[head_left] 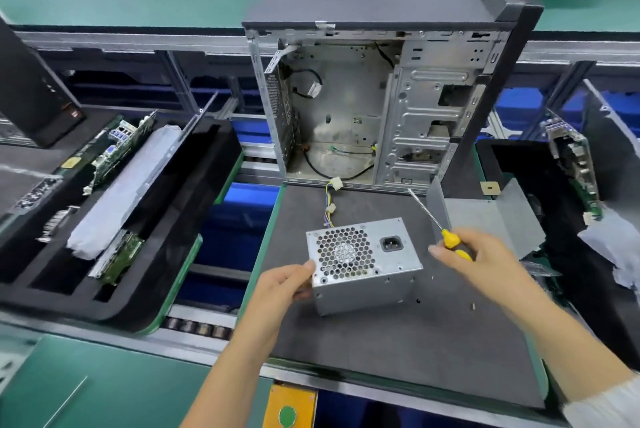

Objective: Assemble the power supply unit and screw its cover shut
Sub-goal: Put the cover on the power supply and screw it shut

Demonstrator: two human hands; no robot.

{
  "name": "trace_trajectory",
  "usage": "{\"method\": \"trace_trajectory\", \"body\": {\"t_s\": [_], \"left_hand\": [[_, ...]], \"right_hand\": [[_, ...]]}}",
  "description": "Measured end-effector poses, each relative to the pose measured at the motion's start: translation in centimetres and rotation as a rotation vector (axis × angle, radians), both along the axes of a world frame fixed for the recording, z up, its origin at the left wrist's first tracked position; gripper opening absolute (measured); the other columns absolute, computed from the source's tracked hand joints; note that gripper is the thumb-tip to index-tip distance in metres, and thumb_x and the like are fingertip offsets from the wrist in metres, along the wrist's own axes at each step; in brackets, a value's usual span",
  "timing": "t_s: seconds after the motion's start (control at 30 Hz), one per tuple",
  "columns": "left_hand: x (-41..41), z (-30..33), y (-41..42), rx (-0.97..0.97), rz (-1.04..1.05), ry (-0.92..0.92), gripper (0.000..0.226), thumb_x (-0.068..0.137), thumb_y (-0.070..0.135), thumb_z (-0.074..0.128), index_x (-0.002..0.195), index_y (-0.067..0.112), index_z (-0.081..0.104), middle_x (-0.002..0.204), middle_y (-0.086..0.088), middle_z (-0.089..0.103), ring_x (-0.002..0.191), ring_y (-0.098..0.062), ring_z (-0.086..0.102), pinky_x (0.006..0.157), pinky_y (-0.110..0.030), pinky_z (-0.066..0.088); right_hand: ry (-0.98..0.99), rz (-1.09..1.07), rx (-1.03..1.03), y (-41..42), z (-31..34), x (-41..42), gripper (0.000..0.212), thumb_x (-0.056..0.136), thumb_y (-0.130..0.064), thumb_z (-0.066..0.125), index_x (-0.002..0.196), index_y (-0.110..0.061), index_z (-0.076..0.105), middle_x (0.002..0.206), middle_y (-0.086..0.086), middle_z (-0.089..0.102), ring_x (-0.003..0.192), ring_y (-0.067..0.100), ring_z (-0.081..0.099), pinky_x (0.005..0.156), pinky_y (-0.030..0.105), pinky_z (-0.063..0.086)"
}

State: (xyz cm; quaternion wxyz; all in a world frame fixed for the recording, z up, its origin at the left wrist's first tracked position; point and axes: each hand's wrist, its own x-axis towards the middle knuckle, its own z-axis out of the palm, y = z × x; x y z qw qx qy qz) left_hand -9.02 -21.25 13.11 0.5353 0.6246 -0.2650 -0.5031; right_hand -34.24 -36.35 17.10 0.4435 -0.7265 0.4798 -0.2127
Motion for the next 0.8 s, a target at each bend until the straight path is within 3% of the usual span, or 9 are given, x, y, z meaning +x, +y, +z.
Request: {"method": "trace_trajectory", "body": {"t_s": [0.17,0.27,0.33,0.47,0.53,0.67,0.8], "left_hand": [[0.4,0.2,0.1,-0.008,-0.022,0.002,0.039,0.097,0.026,0.058,0.093,-0.010,0.070,0.098,-0.016,0.075,0.090,-0.020,0.068,0.090,-0.030,0.054],[0.3,0.0,0.2,-0.015,-0.044,0.035,0.041,0.097,0.026,0.057,0.089,-0.013,0.065,0.099,-0.019,0.072,0.089,-0.018,0.067,0.088,-0.028,0.055],[0.2,-0.1,0.0,-0.008,-0.032,0.046,0.042,0.097,0.027,0.058,0.086,-0.013,0.063,0.100,-0.023,0.070,0.089,-0.020,0.064,0.093,-0.037,0.051],[-0.1,-0.3,-0.8,0.028,0.014,0.019,0.033,0.092,0.036,0.065,0.064,0.017,0.061,0.088,-0.012,0.070,0.087,-0.020,0.060,0.101,-0.047,0.045],[-0.2,-0.3,-1.1,0.034,0.029,0.011,0.031,0.089,0.040,0.068,0.069,0.018,0.057,0.088,-0.010,0.065,0.088,-0.021,0.057,0.102,-0.050,0.043],[-0.2,-0.2,-1.4,0.020,0.067,0.022,0.035,0.074,0.048,0.071,0.074,0.016,0.057,0.085,-0.008,0.062,0.086,-0.021,0.056,0.101,-0.051,0.043],[-0.4,-0.5,-1.5,0.036,0.111,0.035,0.032,0.072,0.046,0.072,0.071,0.017,0.058,0.076,-0.003,0.062,0.078,-0.018,0.055,0.089,-0.041,0.044]], "right_hand": [[-0.104,0.126,0.025,3.0,2.0,4.2,0.012,0.084,-0.023,0.068,0.072,-0.022,0.066,0.054,-0.008,0.055,0.045,0.000,0.048,0.046,0.009,0.035],[-0.110,0.164,0.000,3.7,2.1,5.9,0.012,0.085,-0.025,0.067,0.073,-0.025,0.066,0.062,0.001,0.061,0.053,0.006,0.053,0.049,0.014,0.036],[-0.089,0.149,-0.018,3.6,1.9,6.0,0.014,0.086,-0.026,0.066,0.072,-0.024,0.065,0.063,0.007,0.057,0.056,0.011,0.047,0.053,0.023,0.035],[-0.031,0.096,-0.114,3.7,1.0,5.9,0.017,0.085,-0.023,0.068,0.069,-0.025,0.063,0.069,-0.005,0.052,0.060,0.009,0.042,0.060,0.028,0.035],[0.027,0.084,-0.202,4.1,0.6,5.9,0.016,0.084,-0.023,0.069,0.069,-0.029,0.064,0.076,-0.008,0.052,0.066,0.007,0.048,0.063,0.032,0.039],[0.104,0.081,-0.319,4.6,-0.2,5.9,0.010,0.084,-0.027,0.067,0.074,-0.026,0.065,0.078,-0.012,0.050,0.071,0.009,0.052,0.061,0.033,0.041],[0.092,0.044,-0.433,5.1,-1.2,6.0,0.022,0.084,-0.030,0.067,0.067,-0.032,0.053,0.073,-0.008,0.047,0.064,0.012,0.048,0.053,0.025,0.035]]}}
